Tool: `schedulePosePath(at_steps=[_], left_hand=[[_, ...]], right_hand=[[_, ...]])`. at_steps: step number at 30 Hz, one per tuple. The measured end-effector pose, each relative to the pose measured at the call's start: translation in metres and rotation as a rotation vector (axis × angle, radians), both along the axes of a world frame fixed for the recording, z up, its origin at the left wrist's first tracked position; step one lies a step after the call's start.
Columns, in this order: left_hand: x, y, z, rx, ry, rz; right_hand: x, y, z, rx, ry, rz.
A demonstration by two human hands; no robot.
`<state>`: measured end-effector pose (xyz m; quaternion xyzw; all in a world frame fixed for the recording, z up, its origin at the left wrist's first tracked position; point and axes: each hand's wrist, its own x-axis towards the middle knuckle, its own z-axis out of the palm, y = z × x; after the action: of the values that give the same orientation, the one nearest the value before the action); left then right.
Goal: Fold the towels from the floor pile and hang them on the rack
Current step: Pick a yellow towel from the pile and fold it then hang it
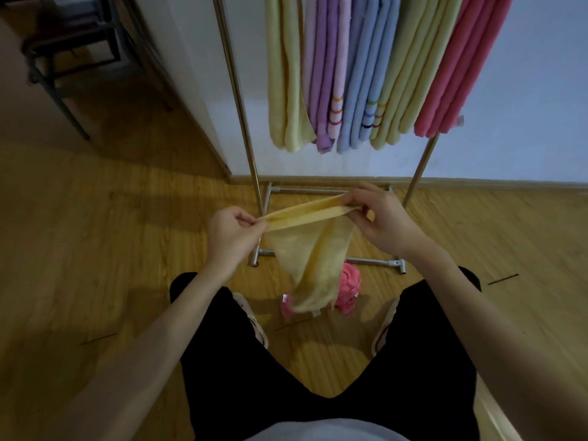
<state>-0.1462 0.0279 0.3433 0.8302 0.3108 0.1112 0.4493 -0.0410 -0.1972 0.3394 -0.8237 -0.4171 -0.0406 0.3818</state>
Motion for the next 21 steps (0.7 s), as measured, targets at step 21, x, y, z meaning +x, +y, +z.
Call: schedulePosePath(at_steps=[21], left_hand=[[0.048,-0.016,0.104,0.463,-0.353,-0.363]], right_hand=[[0.03,-0.056,0.06,0.24,0.069,-0.146]])
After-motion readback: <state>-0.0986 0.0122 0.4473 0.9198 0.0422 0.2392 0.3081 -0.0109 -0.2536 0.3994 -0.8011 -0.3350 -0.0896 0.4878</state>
